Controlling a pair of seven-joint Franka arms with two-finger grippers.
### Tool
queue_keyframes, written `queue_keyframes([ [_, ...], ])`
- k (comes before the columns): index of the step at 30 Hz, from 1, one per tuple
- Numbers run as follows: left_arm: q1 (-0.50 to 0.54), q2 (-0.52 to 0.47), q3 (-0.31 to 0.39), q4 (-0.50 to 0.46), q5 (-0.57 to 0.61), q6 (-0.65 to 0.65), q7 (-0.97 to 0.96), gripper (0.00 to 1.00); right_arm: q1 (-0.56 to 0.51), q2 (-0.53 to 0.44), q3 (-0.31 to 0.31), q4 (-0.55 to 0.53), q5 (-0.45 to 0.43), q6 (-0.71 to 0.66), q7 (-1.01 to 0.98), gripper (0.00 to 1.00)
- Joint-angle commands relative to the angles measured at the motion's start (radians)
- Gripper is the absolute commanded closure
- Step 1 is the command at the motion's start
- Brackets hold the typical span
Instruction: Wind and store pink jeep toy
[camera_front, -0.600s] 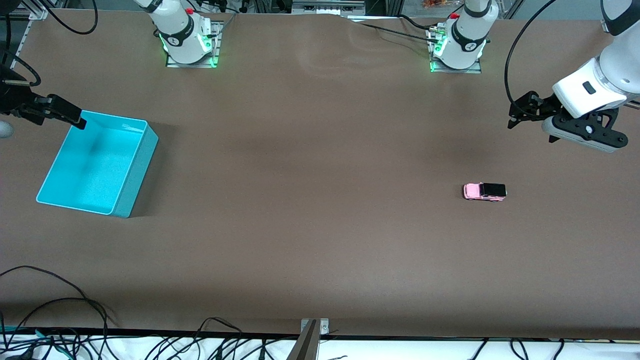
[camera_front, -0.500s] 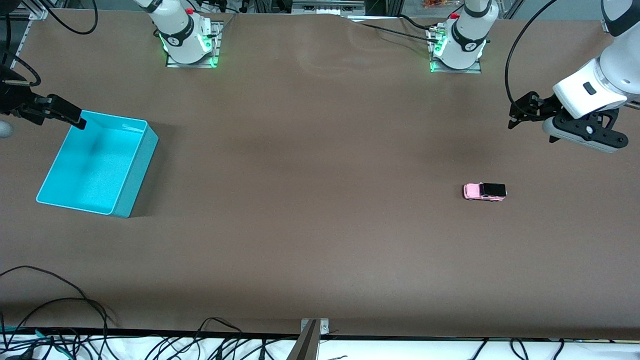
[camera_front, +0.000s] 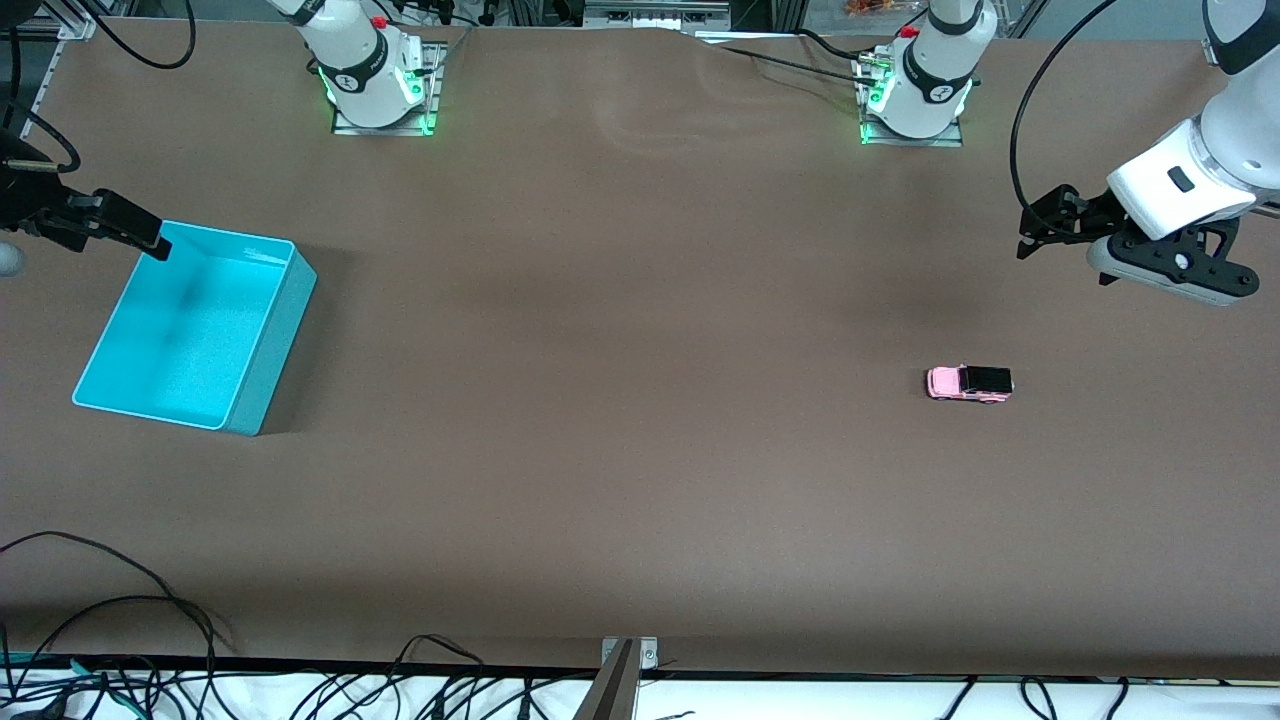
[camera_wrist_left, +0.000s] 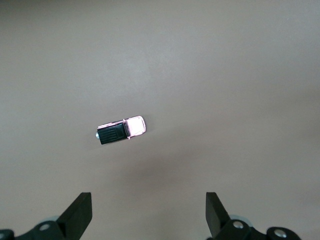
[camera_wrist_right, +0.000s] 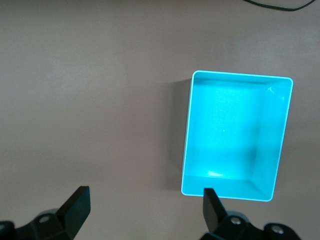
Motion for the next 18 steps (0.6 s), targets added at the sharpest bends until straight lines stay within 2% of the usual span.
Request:
queue_keyframes([
  [1, -0.007, -0.010, 0.003, 0.001, 0.015, -0.009, -0.017, 0.00, -0.001, -0.002, 0.003, 0.012, 0.000, -0.001, -0.009, 0.00],
  [18, -0.008, -0.010, 0.001, 0.002, 0.017, -0.011, -0.017, 0.00, -0.001, -0.002, 0.003, 0.014, 0.000, 0.000, -0.003, 0.00],
])
